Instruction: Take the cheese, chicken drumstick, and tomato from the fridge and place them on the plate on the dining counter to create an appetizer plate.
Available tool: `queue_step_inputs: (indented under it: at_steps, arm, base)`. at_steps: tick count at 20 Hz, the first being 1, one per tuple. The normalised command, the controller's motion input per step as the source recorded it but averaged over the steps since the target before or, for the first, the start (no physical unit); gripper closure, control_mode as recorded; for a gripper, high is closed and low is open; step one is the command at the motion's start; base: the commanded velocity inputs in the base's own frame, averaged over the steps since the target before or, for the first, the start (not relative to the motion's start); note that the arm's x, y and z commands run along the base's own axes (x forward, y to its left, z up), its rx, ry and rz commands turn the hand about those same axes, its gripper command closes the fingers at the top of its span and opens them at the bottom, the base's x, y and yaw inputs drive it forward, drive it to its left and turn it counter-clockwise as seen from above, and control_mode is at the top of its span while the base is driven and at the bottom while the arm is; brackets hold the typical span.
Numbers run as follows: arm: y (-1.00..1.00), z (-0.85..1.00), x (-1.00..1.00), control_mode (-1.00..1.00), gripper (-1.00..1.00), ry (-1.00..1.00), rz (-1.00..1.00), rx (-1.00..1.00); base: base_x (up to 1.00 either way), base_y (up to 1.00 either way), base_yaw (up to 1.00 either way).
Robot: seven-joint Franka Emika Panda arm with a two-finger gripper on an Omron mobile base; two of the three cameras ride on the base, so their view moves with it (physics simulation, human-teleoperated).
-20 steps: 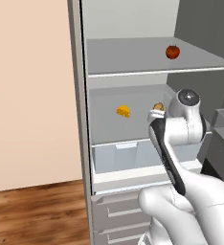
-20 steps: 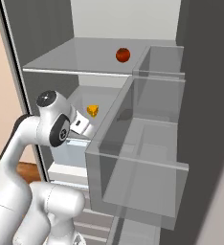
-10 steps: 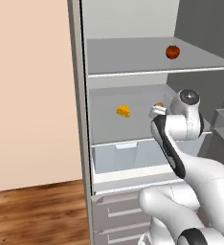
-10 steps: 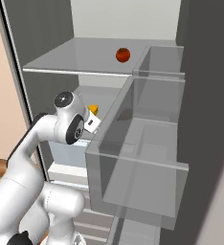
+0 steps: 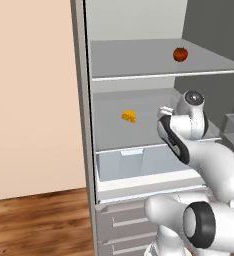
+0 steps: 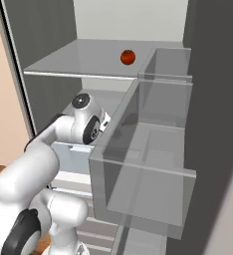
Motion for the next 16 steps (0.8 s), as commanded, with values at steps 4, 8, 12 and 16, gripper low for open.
queue_step_inputs:
  at_steps: [4,8,12,16]
  arm:
    - [-0.08,-0.07,0.49,-1.0,-1.0,0.0,-0.01,0.0]
    - [-0.14,-0.12,0.49,-1.0,-1.0,0.0,0.0,0.0]
    - [-0.17,-0.18,0.49,-1.0,-1.0,0.0,0.0,0.0]
    - [-0.09,-0.22,0.35,-1.0,-1.0,0.0,0.0,0.0]
  base:
    - [0.0,0.0,0.0]
    - [0.0,0.0,0.0]
    - [0.0,0.0,0.0]
    - [0.0,0.0,0.0]
